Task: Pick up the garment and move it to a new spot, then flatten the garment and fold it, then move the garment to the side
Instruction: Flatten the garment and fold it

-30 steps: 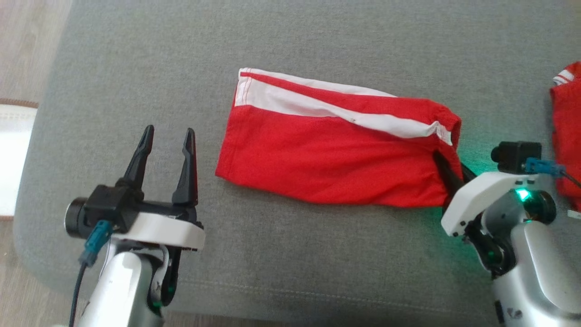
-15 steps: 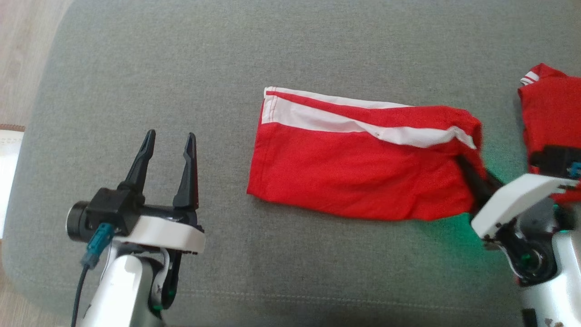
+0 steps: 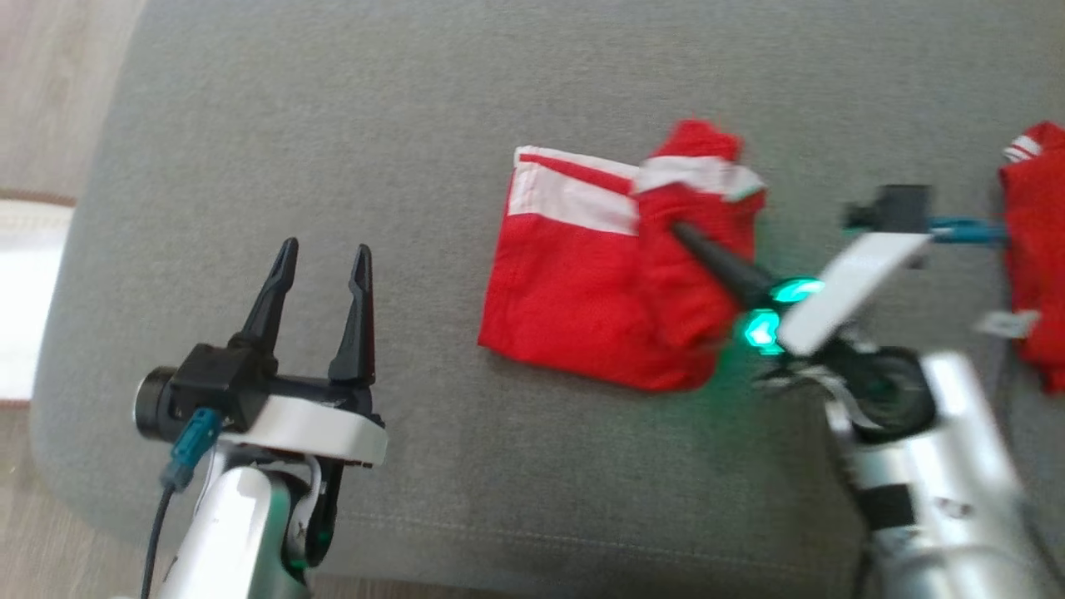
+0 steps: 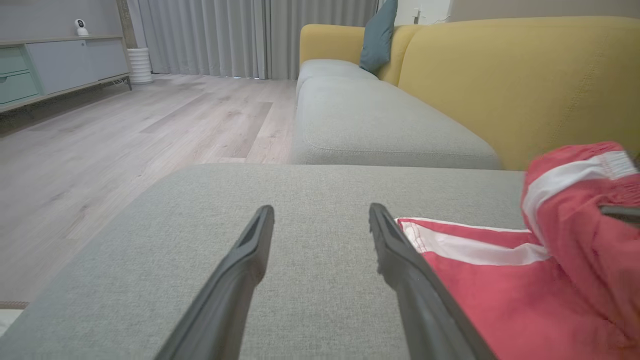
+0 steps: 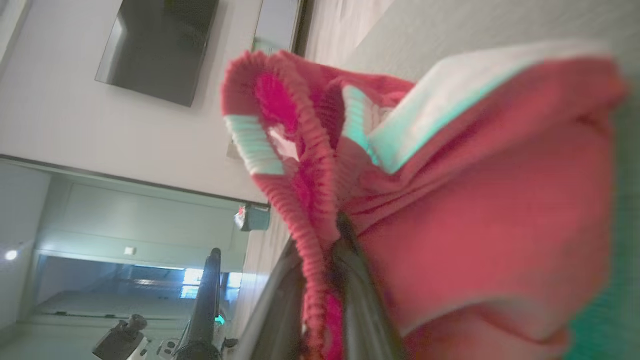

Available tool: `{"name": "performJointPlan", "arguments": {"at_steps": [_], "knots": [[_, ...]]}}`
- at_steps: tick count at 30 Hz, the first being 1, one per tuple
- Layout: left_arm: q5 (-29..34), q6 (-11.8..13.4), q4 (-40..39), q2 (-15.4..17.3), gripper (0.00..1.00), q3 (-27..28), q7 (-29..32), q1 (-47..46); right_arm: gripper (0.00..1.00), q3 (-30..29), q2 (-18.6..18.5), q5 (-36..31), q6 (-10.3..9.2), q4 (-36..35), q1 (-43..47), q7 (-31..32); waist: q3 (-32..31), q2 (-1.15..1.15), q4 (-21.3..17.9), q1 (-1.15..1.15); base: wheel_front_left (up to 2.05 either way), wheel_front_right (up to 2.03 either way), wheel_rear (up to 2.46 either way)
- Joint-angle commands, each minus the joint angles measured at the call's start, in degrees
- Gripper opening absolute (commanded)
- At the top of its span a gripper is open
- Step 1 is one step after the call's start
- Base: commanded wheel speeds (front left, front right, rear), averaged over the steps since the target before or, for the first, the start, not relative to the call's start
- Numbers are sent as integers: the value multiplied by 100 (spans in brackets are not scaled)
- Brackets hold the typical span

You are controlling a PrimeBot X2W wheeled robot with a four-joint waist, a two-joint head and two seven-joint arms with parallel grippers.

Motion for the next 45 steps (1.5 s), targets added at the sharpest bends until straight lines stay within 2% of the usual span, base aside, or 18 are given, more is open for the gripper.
{"name": "performJointPlan", "arguments": {"at_steps": [1,5,11,12,14,17,19,22,24,25,26,27,28,33,39,45], "knots": [[22,-31,-160,29,100,157,-70,-175,0,362,90,85,-4,-16,-280,-258,40,0,102,0,0,0,0],[19,-56,-132,-13,100,140,-70,-201,0,1184,91,154,-4,687,-649,-1129,63,0,248,0,0,0,0],[27,-78,-107,-53,100,156,-70,-191,0,2014,92,179,-4,1548,-1049,-2156,79,0,326,0,0,0,0],[32,-79,-105,-57,100,163,-70,-186,28,2138,92,219,-4,1625,-1095,-2278,81,0,324,0,0,0,0],[39,-86,-103,-62,100,175,-70,-177,100,2356,92,300,-4,1682,-1191,-2607,90,0,307,0,0,0,0],[71,-90,-108,-71,100,183,-70,-192,100,2657,92,457,-4,1640,-1295,-3100,113,0,271,0,0,0,0],[87,-84,-119,-74,100,204,-70,-198,100,2884,92,310,-4,1585,-1402,-3446,122,0,229,0,0,0,0],[105,-85,-136,-78,100,231,-70,-196,100,3169,52,-490,-4,1645,-1587,-4073,117,0,163,0,0,0,0],[114,-85,-142,-75,100,258,-70,-184,100,3206,-14,-933,-4,1687,-1616,-4473,98,0,109,0,0,0,0],[114,-85,-142,-75,100,258,-70,-184,100,3206,-14,-933,-4,1687,-1616,-4473,98,0,109,0,0,0,0],[120,-78,-140,-67,100,294,-70,-162,100,3159,-124,-1349,-4,1759,-1592,-4796,68,0,42,0,0,0,0],[120,-78,-140,-67,100,294,-70,-162,100,3159,-124,-1349,-4,1759,-1592,-4796,68,0,42,0,0,0,0],[131,-60,-148,-59,100,328,-70,-132,100,3000,-257,-1740,-4,1817,-1517,-5019,29,0,-37,0,0,0,0],[145,-20,-180,5,100,430,-70,-48,100,2187,-555,-2513,-4,1723,-1023,-5240,-84,0,-304,0,0,0,0],[121,7,-165,113,100,525,-69,70,100,926,-782,-3565,-4,1120,-90,-5290,-238,0,-615,0,0,0,0],[90,33,-188,224,100,578,-14,164,100,-86,-527,-4710,-4,94,868,-4947,-366,0,-830,0,0,0,0]]}}
